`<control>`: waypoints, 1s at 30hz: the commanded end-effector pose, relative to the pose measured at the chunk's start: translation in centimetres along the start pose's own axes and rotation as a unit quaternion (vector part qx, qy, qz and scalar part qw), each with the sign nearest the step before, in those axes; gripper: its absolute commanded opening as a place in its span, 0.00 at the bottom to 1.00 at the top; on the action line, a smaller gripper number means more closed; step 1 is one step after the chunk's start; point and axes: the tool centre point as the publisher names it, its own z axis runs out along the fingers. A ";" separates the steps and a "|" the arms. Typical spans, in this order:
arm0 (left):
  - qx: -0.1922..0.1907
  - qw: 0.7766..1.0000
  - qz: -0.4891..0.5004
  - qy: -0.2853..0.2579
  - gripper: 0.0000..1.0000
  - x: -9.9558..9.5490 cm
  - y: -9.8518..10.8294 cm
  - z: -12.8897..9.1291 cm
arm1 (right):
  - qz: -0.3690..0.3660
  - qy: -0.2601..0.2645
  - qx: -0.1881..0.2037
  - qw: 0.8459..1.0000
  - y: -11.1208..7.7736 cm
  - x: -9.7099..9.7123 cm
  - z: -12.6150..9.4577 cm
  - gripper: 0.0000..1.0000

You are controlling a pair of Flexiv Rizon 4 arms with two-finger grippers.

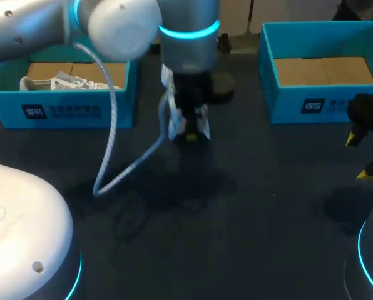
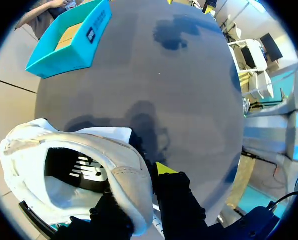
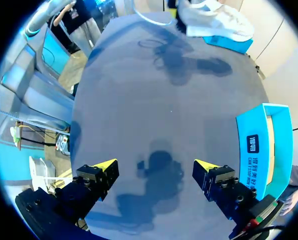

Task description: Take the shoe out of the shoebox, open the shoe tongue, remove and reinsert the insole, then place the shoe into the shoebox

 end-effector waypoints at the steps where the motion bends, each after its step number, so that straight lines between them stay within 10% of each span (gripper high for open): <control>1: 0.002 1.000 0.007 0.007 0.00 -2.7 1.8 -3.1 | 0.000 -0.001 0.001 1.000 0.0 0.0 0.1 1.00; 15: -0.018 1.000 0.009 0.013 0.00 -11.3 7.0 -6.6 | 0.000 -0.001 0.001 1.000 0.0 0.0 0.1 1.00; 30: -0.018 1.000 0.009 0.013 0.00 -11.3 7.0 -6.6 | 0.000 -0.001 0.001 1.000 0.0 0.0 0.1 1.00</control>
